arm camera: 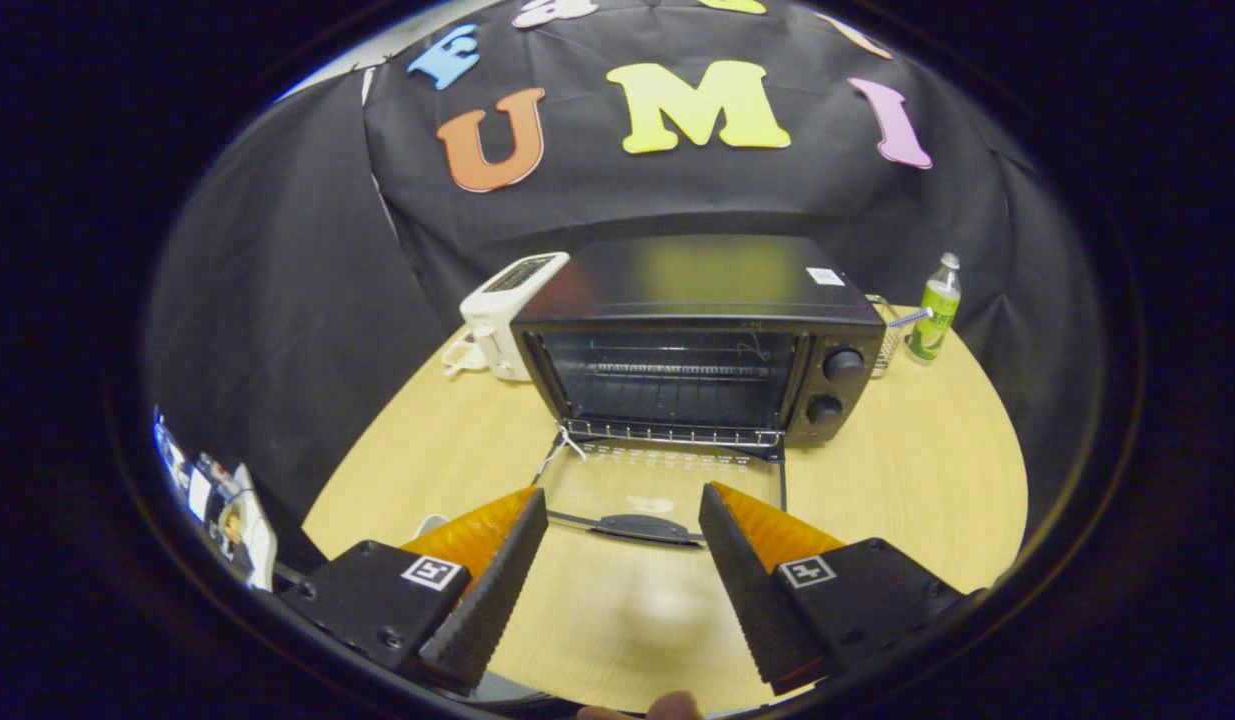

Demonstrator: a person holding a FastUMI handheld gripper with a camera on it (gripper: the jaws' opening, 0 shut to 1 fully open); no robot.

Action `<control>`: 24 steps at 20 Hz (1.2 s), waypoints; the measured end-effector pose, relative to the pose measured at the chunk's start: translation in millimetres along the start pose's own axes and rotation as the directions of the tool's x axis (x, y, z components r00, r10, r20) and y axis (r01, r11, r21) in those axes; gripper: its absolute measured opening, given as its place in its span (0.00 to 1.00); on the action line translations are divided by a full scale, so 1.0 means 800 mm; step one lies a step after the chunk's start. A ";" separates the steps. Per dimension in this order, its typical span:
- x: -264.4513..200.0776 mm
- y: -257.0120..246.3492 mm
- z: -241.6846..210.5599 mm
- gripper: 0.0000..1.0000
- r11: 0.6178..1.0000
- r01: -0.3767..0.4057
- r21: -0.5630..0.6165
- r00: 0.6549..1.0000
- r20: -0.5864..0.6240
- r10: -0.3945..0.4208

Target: Open the toaster oven, put the food inside, and close the toaster oven door.

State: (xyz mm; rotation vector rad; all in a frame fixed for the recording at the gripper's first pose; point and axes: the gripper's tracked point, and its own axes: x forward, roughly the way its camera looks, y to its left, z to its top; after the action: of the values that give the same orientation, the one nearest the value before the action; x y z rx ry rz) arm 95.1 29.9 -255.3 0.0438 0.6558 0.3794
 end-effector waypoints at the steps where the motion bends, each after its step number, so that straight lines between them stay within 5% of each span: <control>1: -0.011 0.007 0.003 1.00 0.998 -0.053 0.024 0.998 -0.028 0.053; 8: -0.054 0.064 -0.009 1.00 0.935 -0.256 0.246 0.942 -0.154 0.299; 15: -0.004 0.136 -0.094 1.00 0.810 -0.291 0.509 0.814 -0.313 0.490; 19: 0.021 0.165 -0.132 1.00 0.801 -0.281 0.528 0.762 -0.384 0.521; 24: 0.055 0.178 -0.168 0.94 0.813 -0.251 0.525 0.739 -0.439 0.511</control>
State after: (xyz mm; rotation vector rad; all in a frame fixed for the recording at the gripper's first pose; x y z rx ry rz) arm -0.9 167.2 -365.7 0.5291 1.3329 0.6646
